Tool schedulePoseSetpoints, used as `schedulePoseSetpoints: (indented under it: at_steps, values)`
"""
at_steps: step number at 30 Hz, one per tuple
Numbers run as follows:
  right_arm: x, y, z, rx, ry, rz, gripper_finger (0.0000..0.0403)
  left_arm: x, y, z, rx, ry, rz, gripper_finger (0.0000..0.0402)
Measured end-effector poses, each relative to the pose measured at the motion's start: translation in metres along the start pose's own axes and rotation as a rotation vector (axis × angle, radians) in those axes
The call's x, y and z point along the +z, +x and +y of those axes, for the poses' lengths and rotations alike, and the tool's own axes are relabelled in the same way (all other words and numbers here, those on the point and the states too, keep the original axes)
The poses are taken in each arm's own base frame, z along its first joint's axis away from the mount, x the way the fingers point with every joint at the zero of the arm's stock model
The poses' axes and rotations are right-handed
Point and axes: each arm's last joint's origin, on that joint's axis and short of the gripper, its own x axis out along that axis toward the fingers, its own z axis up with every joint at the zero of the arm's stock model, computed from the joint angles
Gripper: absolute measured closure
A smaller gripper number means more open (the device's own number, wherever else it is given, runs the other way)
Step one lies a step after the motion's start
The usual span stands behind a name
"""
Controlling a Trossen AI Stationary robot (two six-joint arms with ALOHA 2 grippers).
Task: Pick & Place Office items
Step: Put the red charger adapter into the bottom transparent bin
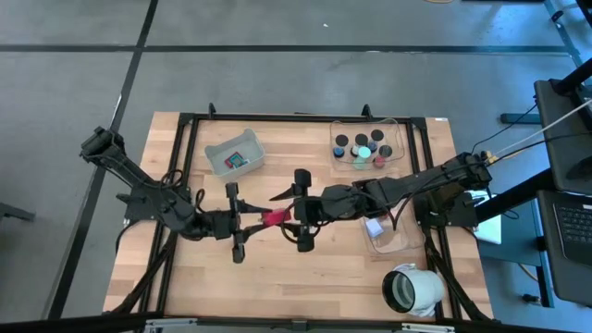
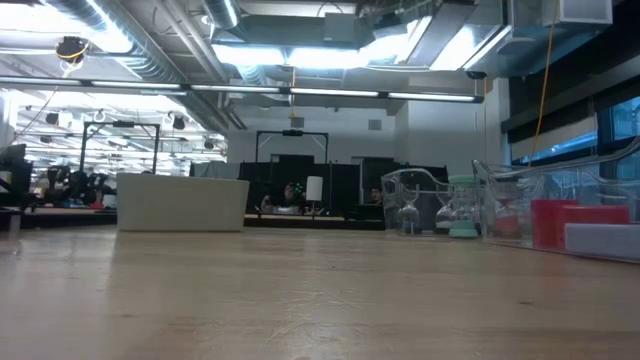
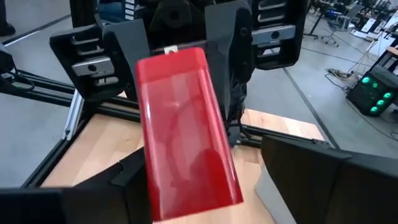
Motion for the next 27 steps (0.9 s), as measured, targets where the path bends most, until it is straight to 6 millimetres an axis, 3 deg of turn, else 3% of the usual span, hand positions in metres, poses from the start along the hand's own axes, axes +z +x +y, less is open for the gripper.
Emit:
schedulePoseSetpoints:
  at_steps: [7, 16, 27]
  values:
    - [0.0002, 0.0000, -0.0001, -0.004, 0.023, -0.002, 0.0175, -0.0018, -0.0040, -0.0034, 0.039, -0.013, 0.042, 0.0279]
    - [0.0002, -0.0002, 0.0013, 0.020, 0.005, -0.003, 0.0279, -0.0006, -0.0050, -0.0046, 0.024, -0.036, 0.031, 0.0277]
    - [-0.0009, -0.0038, -0.0016, -0.023, 0.138, 0.029, 0.0282, 0.0012, -0.0053, -0.0001, 0.099, -0.064, 0.039, 0.0227]
